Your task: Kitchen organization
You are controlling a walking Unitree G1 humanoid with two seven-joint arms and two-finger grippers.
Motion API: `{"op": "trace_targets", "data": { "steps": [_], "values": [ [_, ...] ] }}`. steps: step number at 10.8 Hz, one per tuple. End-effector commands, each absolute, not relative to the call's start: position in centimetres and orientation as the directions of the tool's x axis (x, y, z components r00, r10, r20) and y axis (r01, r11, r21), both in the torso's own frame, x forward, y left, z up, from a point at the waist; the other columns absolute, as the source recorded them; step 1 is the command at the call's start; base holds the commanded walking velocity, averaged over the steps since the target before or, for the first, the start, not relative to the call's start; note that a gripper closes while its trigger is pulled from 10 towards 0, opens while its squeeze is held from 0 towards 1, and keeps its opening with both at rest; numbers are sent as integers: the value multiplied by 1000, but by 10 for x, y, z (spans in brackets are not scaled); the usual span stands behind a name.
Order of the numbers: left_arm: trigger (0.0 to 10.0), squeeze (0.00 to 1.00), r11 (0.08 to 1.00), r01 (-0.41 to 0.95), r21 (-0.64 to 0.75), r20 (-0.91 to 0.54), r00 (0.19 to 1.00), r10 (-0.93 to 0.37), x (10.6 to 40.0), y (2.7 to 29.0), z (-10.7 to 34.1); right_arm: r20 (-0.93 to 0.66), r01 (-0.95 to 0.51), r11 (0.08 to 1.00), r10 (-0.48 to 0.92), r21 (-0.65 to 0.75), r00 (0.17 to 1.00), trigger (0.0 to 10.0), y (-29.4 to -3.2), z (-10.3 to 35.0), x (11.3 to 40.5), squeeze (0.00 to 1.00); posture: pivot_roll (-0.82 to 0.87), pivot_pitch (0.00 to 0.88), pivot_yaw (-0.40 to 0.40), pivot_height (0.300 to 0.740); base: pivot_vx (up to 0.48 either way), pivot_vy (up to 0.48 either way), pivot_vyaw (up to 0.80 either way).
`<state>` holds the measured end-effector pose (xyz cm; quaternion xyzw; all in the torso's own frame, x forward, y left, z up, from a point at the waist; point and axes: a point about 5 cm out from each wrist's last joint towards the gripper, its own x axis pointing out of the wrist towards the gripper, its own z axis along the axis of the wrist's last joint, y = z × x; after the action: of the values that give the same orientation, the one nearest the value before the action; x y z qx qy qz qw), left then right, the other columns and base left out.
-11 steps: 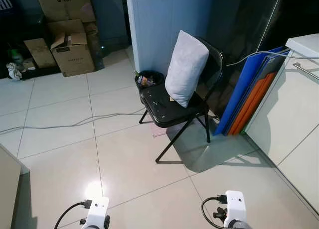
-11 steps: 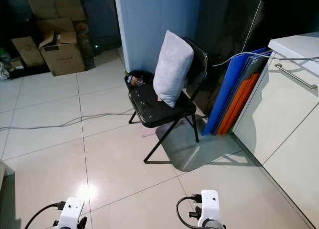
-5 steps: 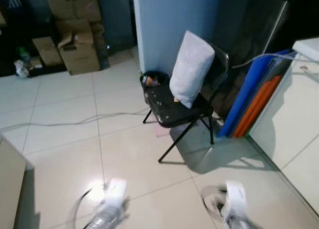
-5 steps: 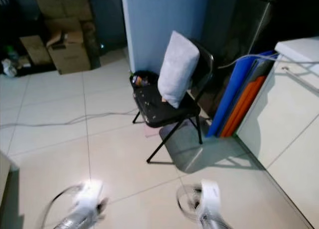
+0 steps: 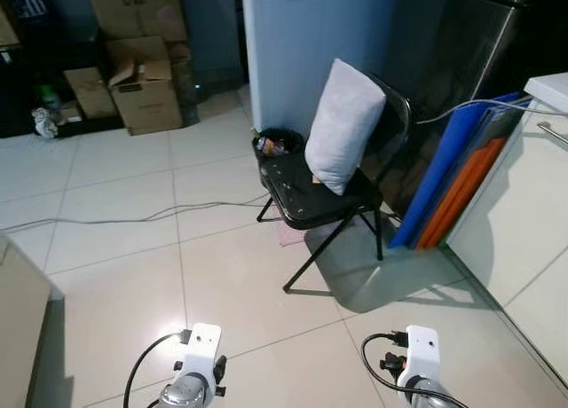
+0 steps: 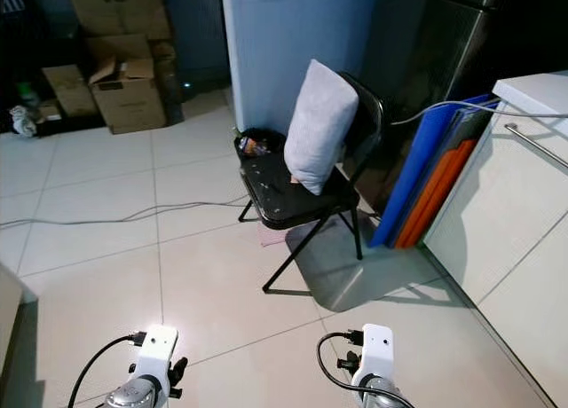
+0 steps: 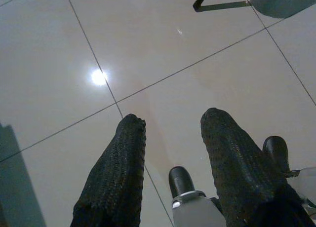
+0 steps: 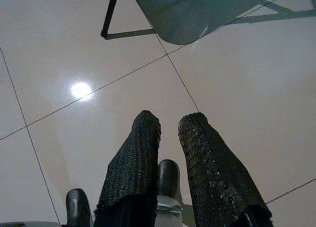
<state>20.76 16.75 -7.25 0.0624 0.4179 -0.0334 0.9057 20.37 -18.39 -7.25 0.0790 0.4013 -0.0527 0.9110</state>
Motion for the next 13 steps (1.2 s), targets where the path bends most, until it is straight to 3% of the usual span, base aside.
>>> {"op": "trace_targets", "data": {
  "steps": [1,3,6,8,10,12,13],
  "values": [
    [10000,0,991,109,84,-759,651,-7,209,168,-72,-739,174,978,-36,111,673,10000,-185,-72,205,0,152,0,5,740,0,0,0],
    [10000,0,991,96,92,-731,683,2,218,168,-66,-734,171,980,-41,104,678,10000,-186,-71,207,0,144,0,-4,740,0,0,0],
    [10000,0,995,64,80,-603,798,-3,252,170,-41,-638,290,951,-159,104,753,10000,-211,-51,229,0,132,0,12,740,0,0,0],
    [10000,0,994,71,79,-389,920,-35,299,167,5,-455,273,956,-194,113,869,10000,-219,-13,272,0,106,0,28,740,0,0,0],
    [10000,0,995,82,65,-268,961,-61,312,162,25,-294,217,968,-173,123,940,10000,-211,17,298,0,88,0,45,740,0,0,0],
    [10000,0,992,108,69,-50,993,-105,321,157,55,-58,119,989,-115,89,992,10000,-187,54,320,0,71,0,56,740,0,0,0],
    [10000,0,989,110,97,37,993,-114,318,157,65,24,65,998,-65,12,998,10000,-175,65,322,0,66,0,57,740,0,0,0]
  ]
}}
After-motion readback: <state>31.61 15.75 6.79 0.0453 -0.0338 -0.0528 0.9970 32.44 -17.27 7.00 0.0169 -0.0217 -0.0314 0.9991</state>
